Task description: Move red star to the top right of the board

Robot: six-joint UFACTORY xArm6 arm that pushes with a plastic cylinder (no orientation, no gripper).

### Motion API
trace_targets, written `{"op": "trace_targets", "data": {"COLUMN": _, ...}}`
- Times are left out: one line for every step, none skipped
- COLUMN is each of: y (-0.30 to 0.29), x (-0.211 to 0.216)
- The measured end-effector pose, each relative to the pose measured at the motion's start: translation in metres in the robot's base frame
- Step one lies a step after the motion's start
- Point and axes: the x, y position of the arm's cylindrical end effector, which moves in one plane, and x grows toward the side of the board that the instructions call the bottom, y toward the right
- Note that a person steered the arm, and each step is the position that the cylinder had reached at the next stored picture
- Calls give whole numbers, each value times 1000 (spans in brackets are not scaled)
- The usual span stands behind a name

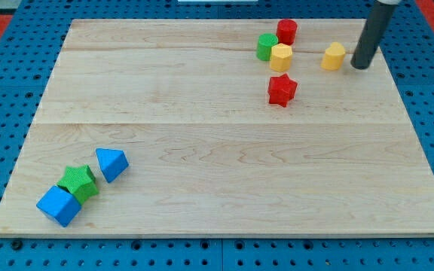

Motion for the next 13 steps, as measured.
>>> {"op": "trace_targets", "data": {"y": -61, "x": -13}}
{"op": "trace_targets", "data": {"y": -62, "x": -10}}
{"op": "trace_targets", "data": {"y": -75, "x": 38}}
{"op": "trace_targets", "data": {"y": -81, "x": 120}}
{"op": "trace_targets", "data": {"y": -140, "x": 121}}
{"op": "trace_targets", "data": {"y": -152, "x": 70}}
{"op": "trace_targets", "data": {"y": -148, "x": 47}}
{"op": "trace_targets", "data": {"y": -131, "x": 54}}
{"op": "trace_targets", "data": {"y": -121, "x": 64}}
{"op": "trace_targets", "data": {"y": -115, "x": 22}}
{"op": "trace_targets", "data": {"y": -120, "x": -11}}
{"op": "trace_targets", "data": {"y": -83, "x": 16}}
{"op": "trace_targets", "data": {"y": -91, "x": 61}}
